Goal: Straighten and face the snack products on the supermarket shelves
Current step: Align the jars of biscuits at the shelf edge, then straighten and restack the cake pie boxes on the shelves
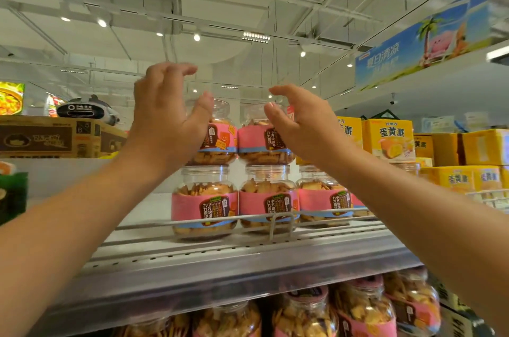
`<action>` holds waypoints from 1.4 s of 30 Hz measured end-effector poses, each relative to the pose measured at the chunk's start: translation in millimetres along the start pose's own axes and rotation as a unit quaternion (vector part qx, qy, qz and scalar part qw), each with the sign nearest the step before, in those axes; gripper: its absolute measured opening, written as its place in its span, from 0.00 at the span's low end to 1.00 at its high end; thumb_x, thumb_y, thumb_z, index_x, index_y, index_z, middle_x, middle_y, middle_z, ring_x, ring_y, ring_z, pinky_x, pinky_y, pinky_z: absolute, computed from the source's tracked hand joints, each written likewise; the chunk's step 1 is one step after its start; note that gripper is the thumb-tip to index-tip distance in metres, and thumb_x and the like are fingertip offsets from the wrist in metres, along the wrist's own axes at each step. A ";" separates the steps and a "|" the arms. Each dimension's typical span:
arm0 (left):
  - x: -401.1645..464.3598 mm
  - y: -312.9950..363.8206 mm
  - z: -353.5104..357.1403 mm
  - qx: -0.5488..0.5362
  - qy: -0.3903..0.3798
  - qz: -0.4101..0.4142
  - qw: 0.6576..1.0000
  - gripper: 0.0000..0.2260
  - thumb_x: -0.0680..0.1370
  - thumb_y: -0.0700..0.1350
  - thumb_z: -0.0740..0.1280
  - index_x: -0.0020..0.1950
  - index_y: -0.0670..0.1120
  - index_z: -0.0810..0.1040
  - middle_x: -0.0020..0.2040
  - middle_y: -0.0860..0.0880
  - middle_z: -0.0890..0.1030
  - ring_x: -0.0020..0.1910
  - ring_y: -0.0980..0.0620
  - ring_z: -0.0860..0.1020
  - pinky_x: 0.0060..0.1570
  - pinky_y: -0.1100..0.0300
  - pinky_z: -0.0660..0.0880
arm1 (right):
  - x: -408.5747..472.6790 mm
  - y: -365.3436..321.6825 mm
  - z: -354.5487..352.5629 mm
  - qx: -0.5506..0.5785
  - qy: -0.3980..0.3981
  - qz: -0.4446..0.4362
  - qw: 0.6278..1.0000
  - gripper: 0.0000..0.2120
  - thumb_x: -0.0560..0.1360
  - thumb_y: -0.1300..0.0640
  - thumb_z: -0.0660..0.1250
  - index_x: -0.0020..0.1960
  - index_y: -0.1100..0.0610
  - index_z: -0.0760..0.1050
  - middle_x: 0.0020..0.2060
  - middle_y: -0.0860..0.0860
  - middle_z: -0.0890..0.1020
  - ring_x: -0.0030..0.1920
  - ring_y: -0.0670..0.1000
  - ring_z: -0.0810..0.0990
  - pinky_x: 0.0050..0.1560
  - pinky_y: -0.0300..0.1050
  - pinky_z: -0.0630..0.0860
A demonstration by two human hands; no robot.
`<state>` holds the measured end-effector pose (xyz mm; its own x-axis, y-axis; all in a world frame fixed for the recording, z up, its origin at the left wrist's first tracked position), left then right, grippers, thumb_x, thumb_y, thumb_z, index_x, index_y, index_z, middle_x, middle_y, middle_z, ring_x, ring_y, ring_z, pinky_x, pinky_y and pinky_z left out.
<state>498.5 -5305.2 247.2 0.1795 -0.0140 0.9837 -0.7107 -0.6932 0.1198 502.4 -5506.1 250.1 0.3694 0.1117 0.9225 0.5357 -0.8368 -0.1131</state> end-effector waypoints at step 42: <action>-160.7 212.1 219.1 0.256 -0.148 0.129 0.946 0.25 0.72 0.54 0.63 0.62 0.39 0.78 0.51 0.43 0.77 0.51 0.40 0.74 0.55 0.46 0.67 | -187.4 220.4 -95.1 -0.140 -0.080 -0.114 0.980 0.24 0.78 0.43 0.57 0.68 0.55 0.72 0.58 0.50 0.78 0.58 0.53 0.75 0.61 0.50 0.71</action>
<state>468.1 -5607.8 85.1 0.2818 -0.3785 0.8817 -0.3468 -0.8970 -0.2743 479.0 -5762.5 87.4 0.3907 0.3761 0.8402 0.3962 -0.8926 0.2153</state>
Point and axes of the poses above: each hand's wrist, its own x-axis towards the middle knuckle, its own z-axis out of the palm, y = z × x, the point moved 9 cm from there along x, towards the middle knuckle
